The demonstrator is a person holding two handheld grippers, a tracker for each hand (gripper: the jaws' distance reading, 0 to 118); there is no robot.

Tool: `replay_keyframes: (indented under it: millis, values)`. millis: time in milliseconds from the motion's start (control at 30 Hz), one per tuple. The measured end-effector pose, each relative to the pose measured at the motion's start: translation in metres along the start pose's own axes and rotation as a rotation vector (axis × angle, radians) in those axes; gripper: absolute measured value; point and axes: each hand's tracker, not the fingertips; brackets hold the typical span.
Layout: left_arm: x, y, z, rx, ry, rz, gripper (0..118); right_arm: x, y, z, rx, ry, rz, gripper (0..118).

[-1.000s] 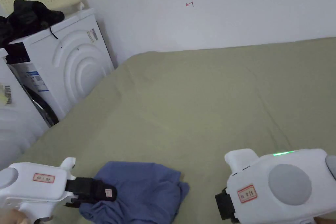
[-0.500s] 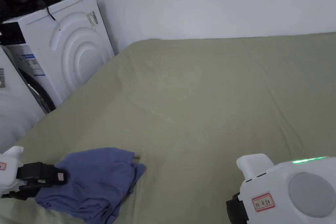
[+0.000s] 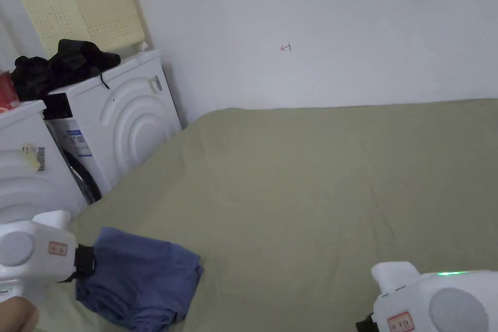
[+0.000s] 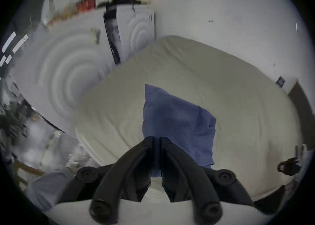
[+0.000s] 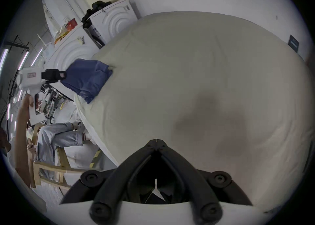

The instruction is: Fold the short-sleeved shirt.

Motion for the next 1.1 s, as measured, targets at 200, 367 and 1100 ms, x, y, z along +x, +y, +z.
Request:
replay_keyframes:
  millis: [200,367,1100]
  values:
    - [0.004,0.004,0.0,-0.114,-0.015,0.078,18,0.051,-0.054,0.052,0.005,-0.027,-0.03,0]
    - [-0.037,-0.003,0.013,-0.088,0.137,0.232,18,0.064,-0.067,0.07,0.024,-0.032,-0.056,0]
    - [0.361,-0.115,0.184,0.29,-0.568,-0.172,0,0.15,-0.09,0.188,0.378,-0.409,-0.156,0]
